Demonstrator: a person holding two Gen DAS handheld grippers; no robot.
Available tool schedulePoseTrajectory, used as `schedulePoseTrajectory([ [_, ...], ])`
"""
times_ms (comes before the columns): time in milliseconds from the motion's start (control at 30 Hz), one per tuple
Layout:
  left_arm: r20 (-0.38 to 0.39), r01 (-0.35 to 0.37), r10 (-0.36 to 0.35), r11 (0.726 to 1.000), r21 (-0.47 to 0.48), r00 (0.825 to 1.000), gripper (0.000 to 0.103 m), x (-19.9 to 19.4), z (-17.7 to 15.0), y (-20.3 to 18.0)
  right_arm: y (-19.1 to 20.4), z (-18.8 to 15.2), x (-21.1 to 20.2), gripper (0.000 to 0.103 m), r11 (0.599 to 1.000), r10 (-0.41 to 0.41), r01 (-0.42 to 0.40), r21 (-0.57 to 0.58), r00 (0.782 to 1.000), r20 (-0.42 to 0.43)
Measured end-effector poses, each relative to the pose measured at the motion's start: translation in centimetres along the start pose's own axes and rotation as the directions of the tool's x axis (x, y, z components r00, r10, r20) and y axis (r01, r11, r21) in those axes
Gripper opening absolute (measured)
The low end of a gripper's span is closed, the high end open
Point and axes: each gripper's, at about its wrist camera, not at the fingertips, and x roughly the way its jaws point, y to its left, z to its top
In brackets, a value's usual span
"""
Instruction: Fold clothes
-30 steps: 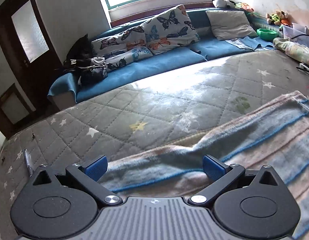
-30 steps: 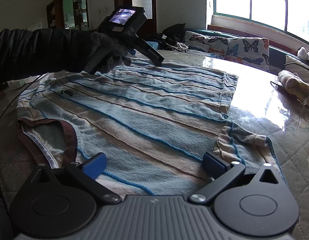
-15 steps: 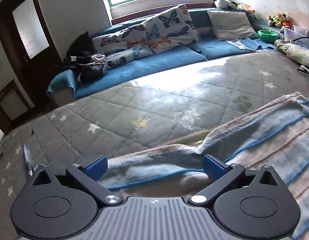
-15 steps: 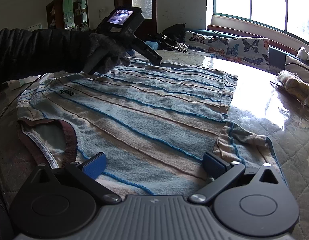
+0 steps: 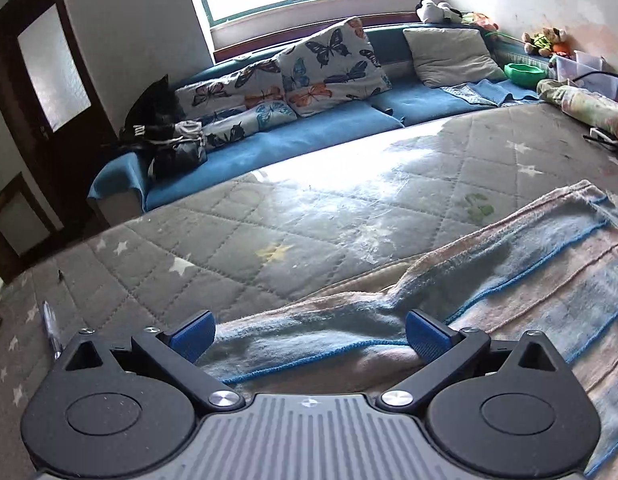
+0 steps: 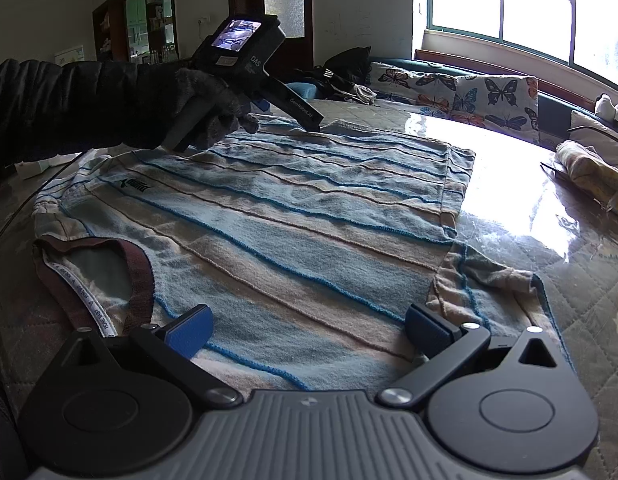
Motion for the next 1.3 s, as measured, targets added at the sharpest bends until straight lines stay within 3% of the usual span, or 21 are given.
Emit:
schedulePoseTrajectory([
  [267,0.054,-0.116,0.115,0.993,0.007,0.992,0.103,1.0,1.0,-0.5,0.0,0.0,0.0,0.103,1.000,-0.001,0.001,-0.001,1.000,0.000],
  [367,0.090,-0.056,0.054,0.998,0.012,0.994,0.103,-0.3,0.3,-0.4,0.0,-0.1,-0.1,0.103,1.000,-0.001,0.001,-0.001,1.000,0.000],
  [467,0.064,-0.032,0.029,0.999,0.041,0.998,0.103,-0.7,-0.1,-0.5,0.0,-0.1,0.0,0.103,1.000,-0.001,0.001,-0.001,1.000,0.000],
  [600,0.033,-0.086,0.085,0.996,0.021,0.996,0.103,0.4,0.1,0.0,0.0,-0.1,0.0,0.103,1.000,-0.002,0.002,-0.002,1.000,0.000],
  [700,0.013,-0.179,0.179,0.984,-0.005,0.984,0.103,1.0,0.4,0.8,0.0,-0.1,0.0,0.103,1.000,-0.002,0.002,-0.002,1.000,0.000],
  [867,0.013,-0.245,0.246,0.969,-0.028,0.969,0.103,0.7,-0.3,1.4,0.1,-0.1,-0.1,0.103,1.000,-0.002,0.002,-0.001,1.000,0.000],
  [933,0.015,-0.207,0.209,0.976,-0.062,0.978,0.103,0.4,-0.3,1.6,0.1,-0.1,-0.1,0.103,1.000,-0.002,0.002,-0.001,1.000,0.000],
  [1033,0.041,-0.094,0.097,0.992,-0.084,0.994,0.103,-0.2,0.1,1.3,0.1,-0.1,-0.1,0.103,1.000,-0.002,0.002,-0.002,1.000,0.000],
  [1100,0.050,-0.054,0.056,0.998,-0.039,0.997,0.103,0.0,0.5,0.4,0.1,-0.1,-0.1,0.103,1.000,-0.002,0.002,-0.002,1.000,0.000],
  [1200,0.047,-0.084,0.082,0.995,0.046,0.996,0.103,0.7,0.7,-1.2,0.1,-0.1,0.0,0.103,1.000,-0.002,0.002,-0.002,1.000,0.000],
  [1300,0.035,-0.137,0.136,0.990,0.025,0.990,0.103,1.2,1.0,-1.0,0.1,-0.1,-0.1,0.103,1.000,-0.002,0.002,-0.002,1.000,0.000],
])
